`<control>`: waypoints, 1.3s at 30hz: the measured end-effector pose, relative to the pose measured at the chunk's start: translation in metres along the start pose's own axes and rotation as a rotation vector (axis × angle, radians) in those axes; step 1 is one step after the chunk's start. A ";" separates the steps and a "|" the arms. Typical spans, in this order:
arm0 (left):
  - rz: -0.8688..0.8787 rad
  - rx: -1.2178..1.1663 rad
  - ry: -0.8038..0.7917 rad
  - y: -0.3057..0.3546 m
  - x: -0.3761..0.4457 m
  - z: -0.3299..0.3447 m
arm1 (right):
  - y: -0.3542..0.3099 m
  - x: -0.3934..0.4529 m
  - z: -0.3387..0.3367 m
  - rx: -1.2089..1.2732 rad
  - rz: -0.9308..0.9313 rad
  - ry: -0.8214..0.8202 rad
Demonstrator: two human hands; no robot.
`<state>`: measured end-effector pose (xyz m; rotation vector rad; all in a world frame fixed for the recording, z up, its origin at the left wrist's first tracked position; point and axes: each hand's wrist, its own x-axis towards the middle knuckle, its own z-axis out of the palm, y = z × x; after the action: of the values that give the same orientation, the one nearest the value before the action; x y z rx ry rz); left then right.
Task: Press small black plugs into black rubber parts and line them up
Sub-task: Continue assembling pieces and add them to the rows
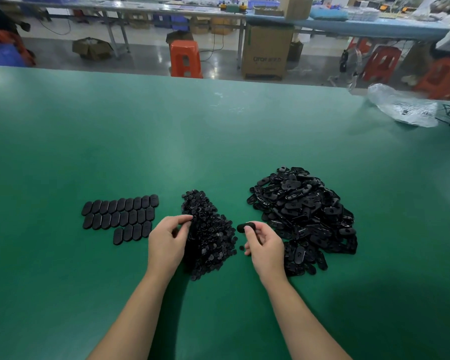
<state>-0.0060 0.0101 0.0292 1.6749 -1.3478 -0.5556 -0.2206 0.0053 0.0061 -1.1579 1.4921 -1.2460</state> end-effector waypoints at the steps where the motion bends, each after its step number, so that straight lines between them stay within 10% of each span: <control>1: 0.026 -0.002 -0.021 0.008 -0.001 0.004 | 0.000 0.000 0.000 0.023 0.010 0.005; 39: -0.100 0.169 -0.341 0.078 0.006 0.065 | 0.006 0.004 -0.001 0.189 0.021 -0.029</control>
<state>-0.0965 -0.0195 0.0632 1.8515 -1.5947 -0.8349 -0.2232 0.0020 0.0005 -1.0282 1.3303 -1.3194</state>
